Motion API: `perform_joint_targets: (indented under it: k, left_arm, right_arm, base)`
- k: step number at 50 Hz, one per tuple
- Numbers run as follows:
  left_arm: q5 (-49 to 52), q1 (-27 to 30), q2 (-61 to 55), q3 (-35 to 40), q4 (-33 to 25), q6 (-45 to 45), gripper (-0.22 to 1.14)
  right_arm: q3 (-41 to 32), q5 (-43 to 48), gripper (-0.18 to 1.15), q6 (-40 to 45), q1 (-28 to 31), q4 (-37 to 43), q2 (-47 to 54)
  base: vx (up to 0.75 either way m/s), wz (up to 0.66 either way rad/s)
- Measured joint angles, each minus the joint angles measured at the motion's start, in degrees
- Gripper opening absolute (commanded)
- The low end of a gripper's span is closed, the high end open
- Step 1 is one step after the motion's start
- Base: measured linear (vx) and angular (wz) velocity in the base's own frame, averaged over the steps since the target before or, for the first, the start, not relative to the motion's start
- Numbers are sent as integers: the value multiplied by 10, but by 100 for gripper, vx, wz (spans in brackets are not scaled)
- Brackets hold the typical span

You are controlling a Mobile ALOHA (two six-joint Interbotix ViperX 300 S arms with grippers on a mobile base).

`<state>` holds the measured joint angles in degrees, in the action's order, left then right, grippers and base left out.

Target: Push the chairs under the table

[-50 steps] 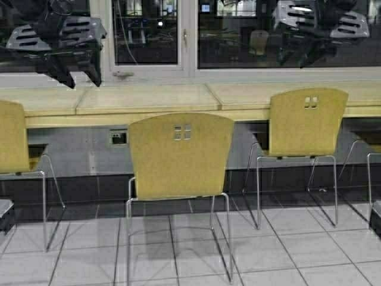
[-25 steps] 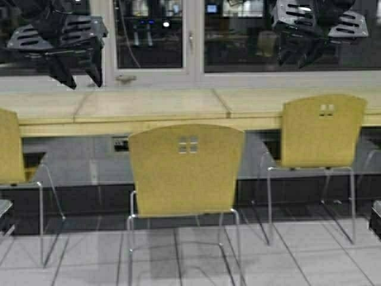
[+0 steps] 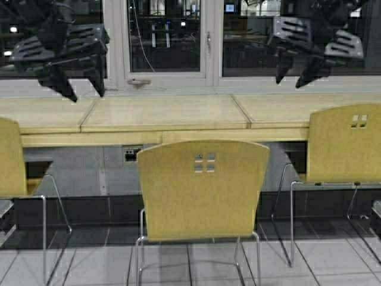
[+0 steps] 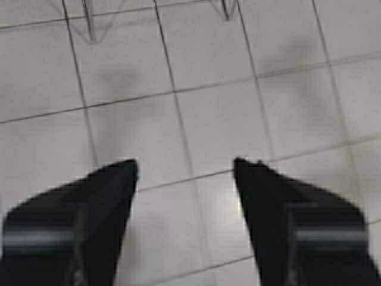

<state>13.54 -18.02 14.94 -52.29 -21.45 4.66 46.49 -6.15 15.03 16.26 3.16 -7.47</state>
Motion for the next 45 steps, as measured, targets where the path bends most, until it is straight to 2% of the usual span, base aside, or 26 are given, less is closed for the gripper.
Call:
perform_joint_targets:
  k: [16,25,36,45]
  left_arm:
    - [-20,8,-63,-15,-105,-21,98]
    - [-40,4,-135,-12,-250,-30,98]
    - [-107,-40,-191,-14,-436,-54,98]
    - [-139,-56,-236,-18,-536,-92,98]
  right_arm:
    - [1,1,89,32,-2,121,98]
    - [-23,-11,89,40,-4,241,136]
    - [-30,-11,89,54,1,391,161]
    - [-10,-4,89,77,-3,475,178]
  base:
    - [35,-4]
    - [31,-8]
    - [31,-1]
    - [28,4]
